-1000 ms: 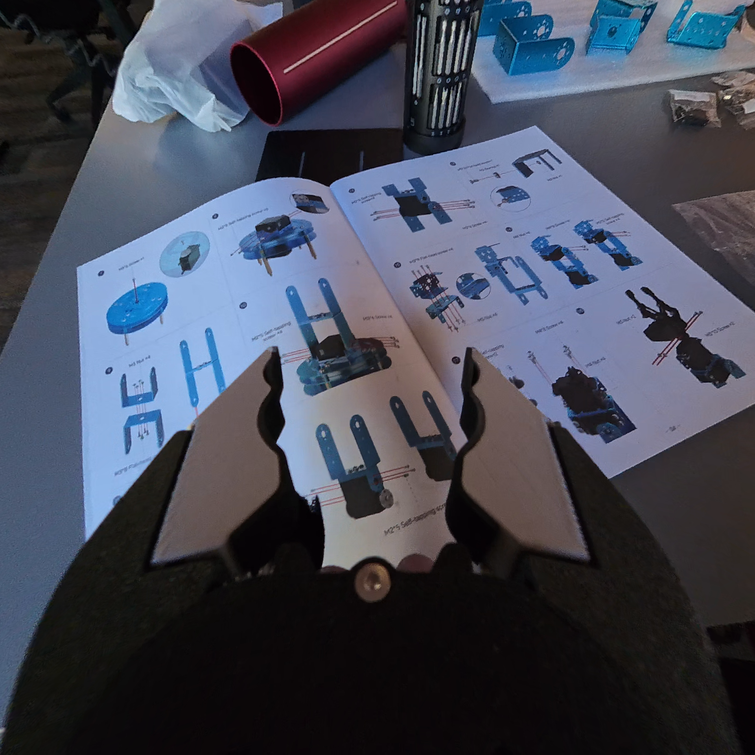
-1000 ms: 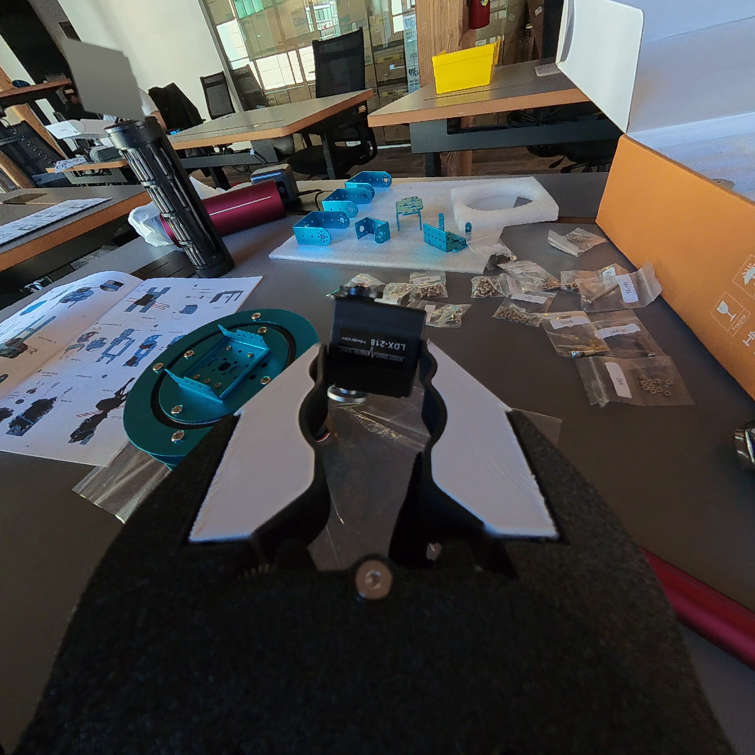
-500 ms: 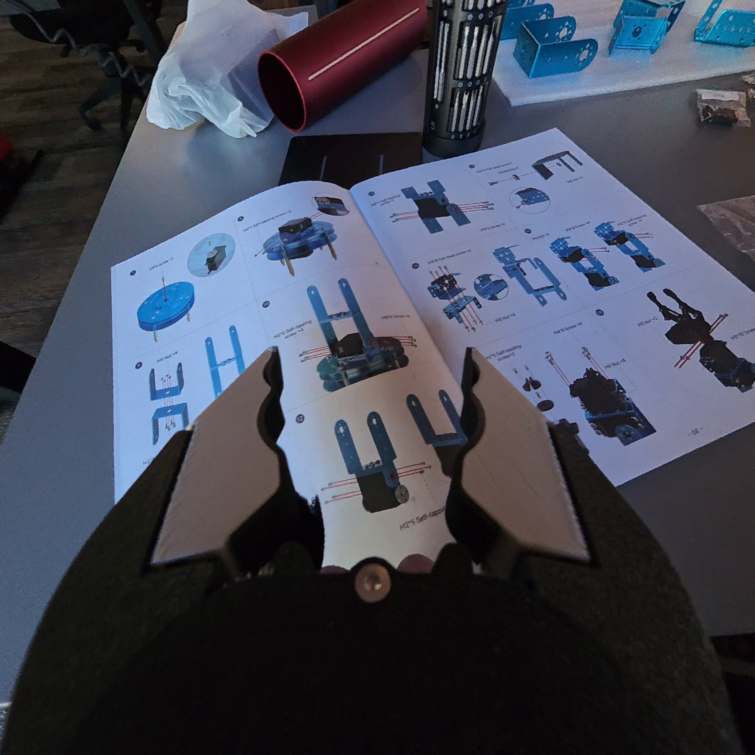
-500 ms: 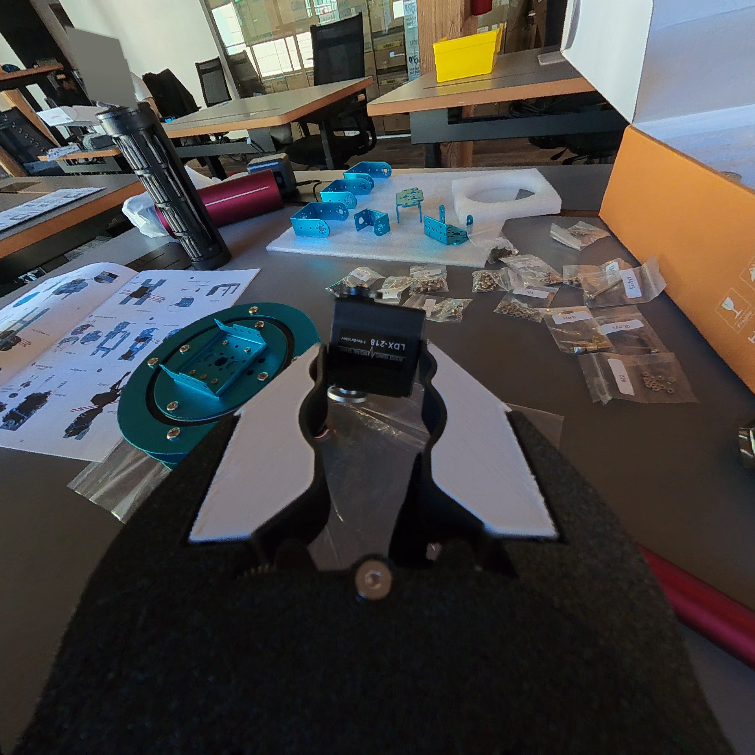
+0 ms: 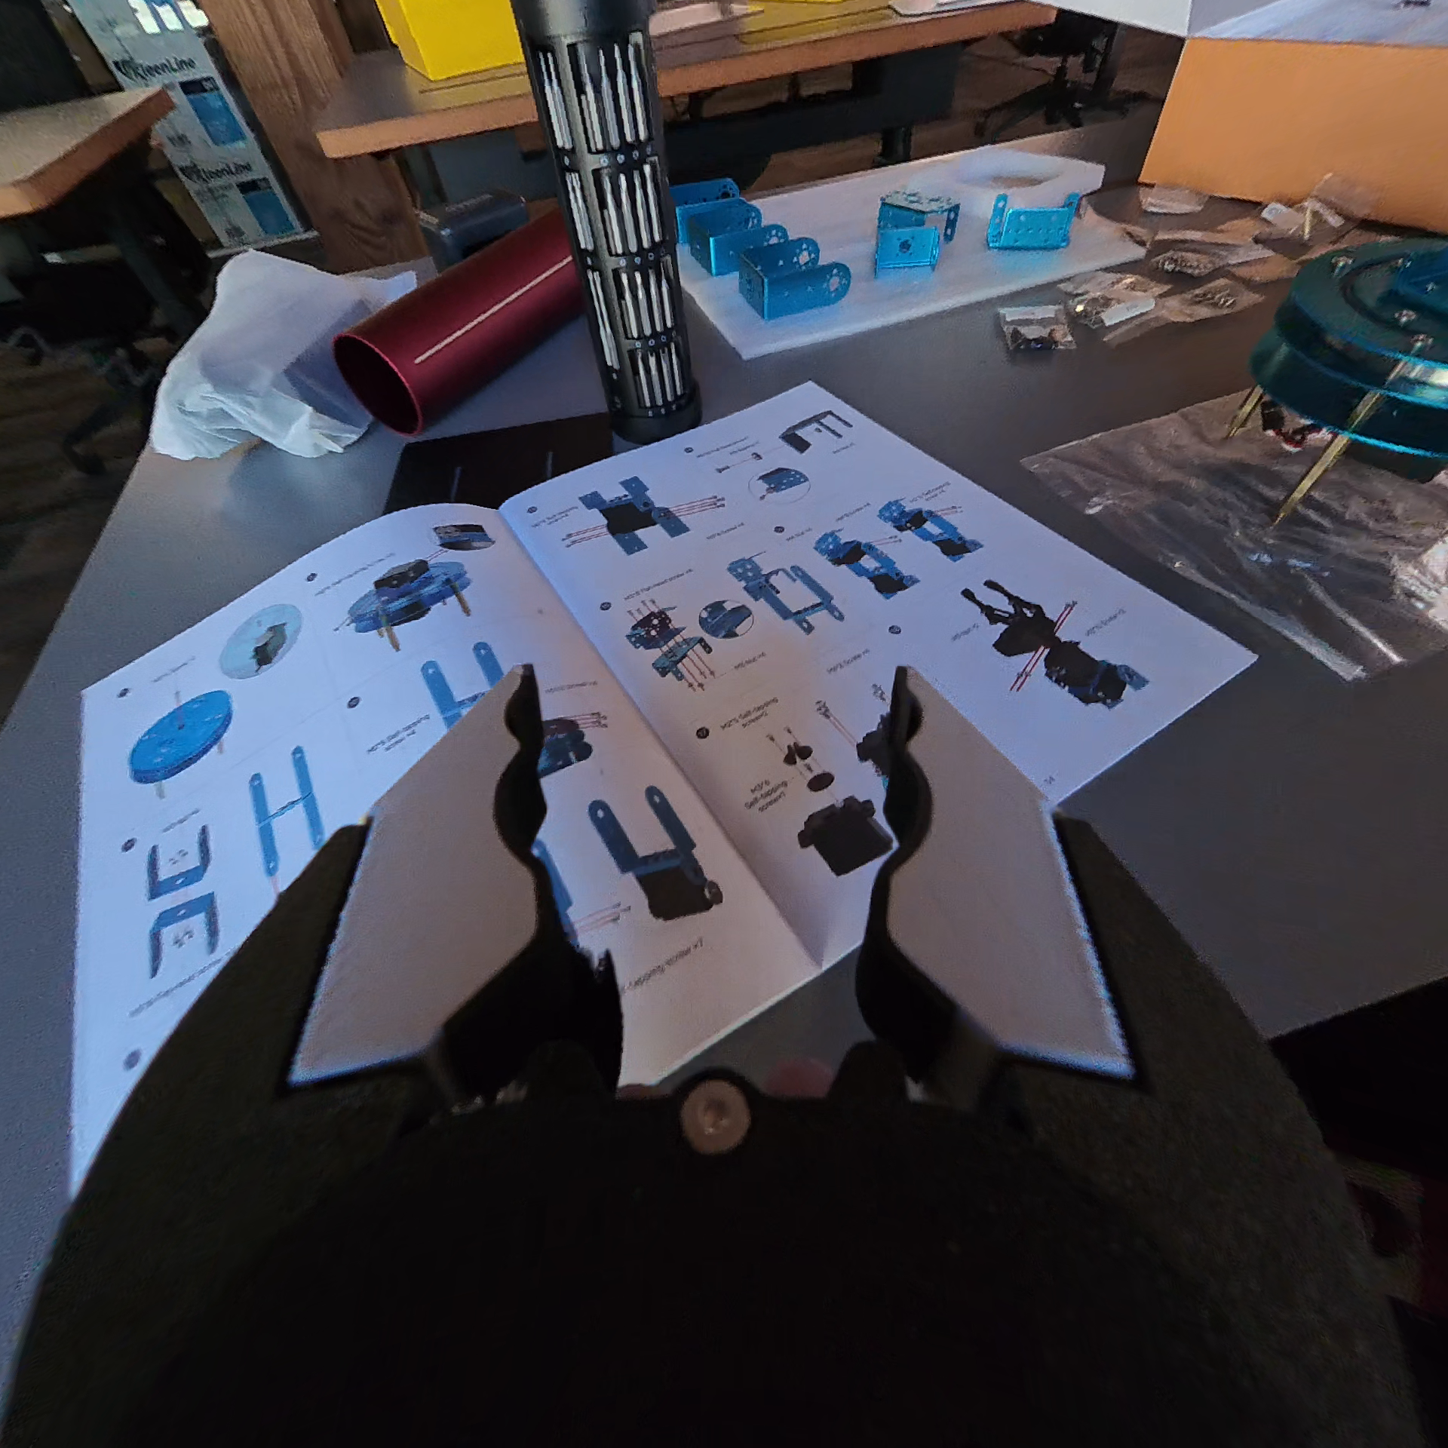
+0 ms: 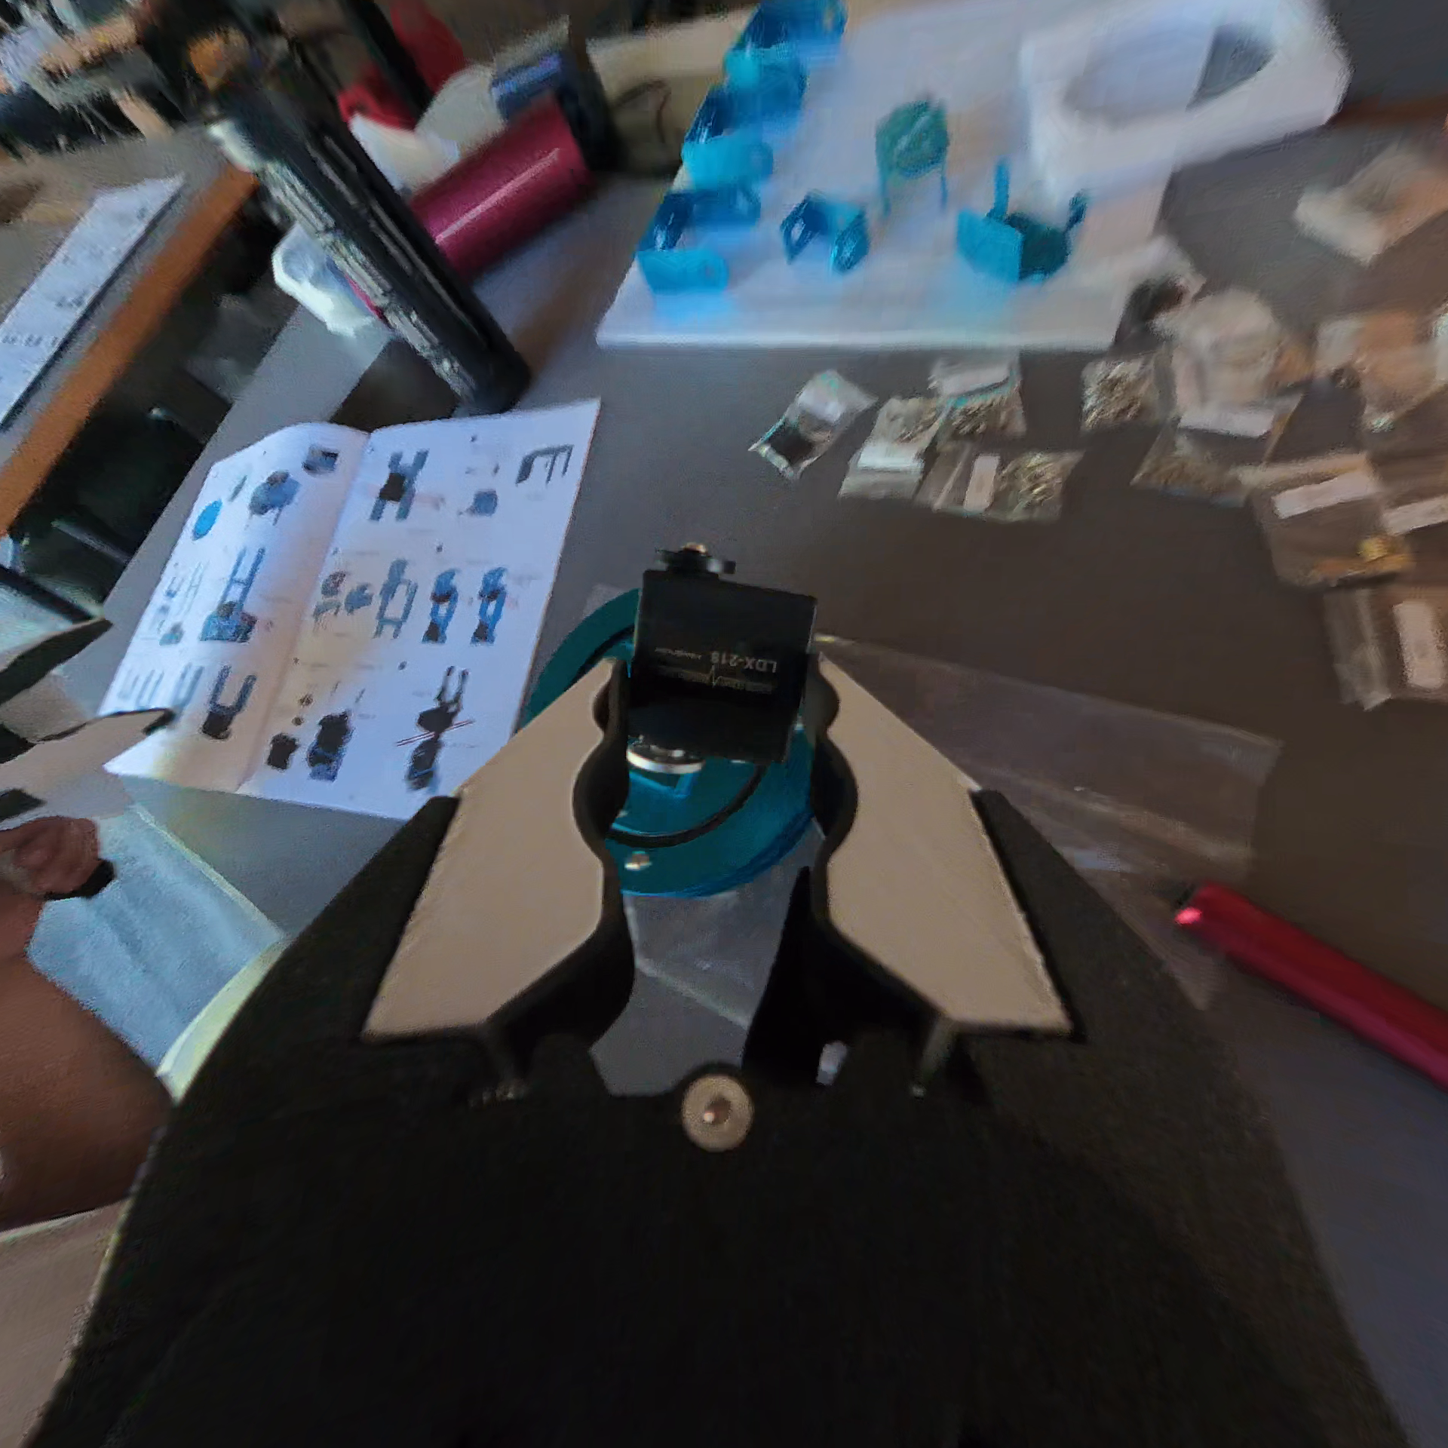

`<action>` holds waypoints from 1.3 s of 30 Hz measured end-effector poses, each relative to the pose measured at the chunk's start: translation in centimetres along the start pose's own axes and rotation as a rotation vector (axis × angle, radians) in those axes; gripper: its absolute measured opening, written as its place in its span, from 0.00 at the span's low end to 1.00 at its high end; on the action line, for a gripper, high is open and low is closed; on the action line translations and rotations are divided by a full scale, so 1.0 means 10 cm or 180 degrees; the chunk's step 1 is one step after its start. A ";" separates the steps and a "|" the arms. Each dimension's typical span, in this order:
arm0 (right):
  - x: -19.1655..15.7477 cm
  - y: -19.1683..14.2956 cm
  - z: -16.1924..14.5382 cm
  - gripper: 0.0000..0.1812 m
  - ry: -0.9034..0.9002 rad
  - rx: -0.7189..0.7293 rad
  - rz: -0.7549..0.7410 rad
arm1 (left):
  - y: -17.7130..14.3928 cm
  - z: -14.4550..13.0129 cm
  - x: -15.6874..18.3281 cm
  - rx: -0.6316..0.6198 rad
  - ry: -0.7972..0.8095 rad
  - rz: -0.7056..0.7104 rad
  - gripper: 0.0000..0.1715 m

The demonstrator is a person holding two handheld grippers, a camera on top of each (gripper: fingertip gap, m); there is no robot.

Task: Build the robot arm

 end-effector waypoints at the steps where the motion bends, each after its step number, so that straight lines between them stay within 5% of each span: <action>1: -0.09 0.04 0.02 0.23 0.0091 -0.0148 -0.0011 | -0.06 -0.01 0.00 0.0023 0.0025 0.0039 0.51; 6: -0.32 0.41 0.00 0.23 0.0320 -0.1033 -0.0354 | -0.27 0.00 0.11 0.0246 -0.0156 -0.0113 0.51; 11: -0.43 0.47 0.01 0.23 0.0394 -0.1249 -0.0864 | -0.46 0.08 0.15 0.0320 0.0146 0.0100 0.51; 16: -0.57 0.41 -0.07 0.23 0.0443 -0.1567 -0.0893 | -0.57 0.10 0.19 0.0413 0.0104 0.0002 0.51; 39: -0.47 0.57 -0.11 0.24 0.0323 -0.1790 -0.1166 | -0.55 0.04 0.09 0.0351 0.0041 0.0043 0.51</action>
Point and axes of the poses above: each gripper's, where its closed fingertips meet, y out along the fingers, z out of its top, x = y × z across the jaws, the point moved 8 cm from there along -y, back along the fingers, and after that the axes turned 7 degrees about x, right-handed, at the moved point
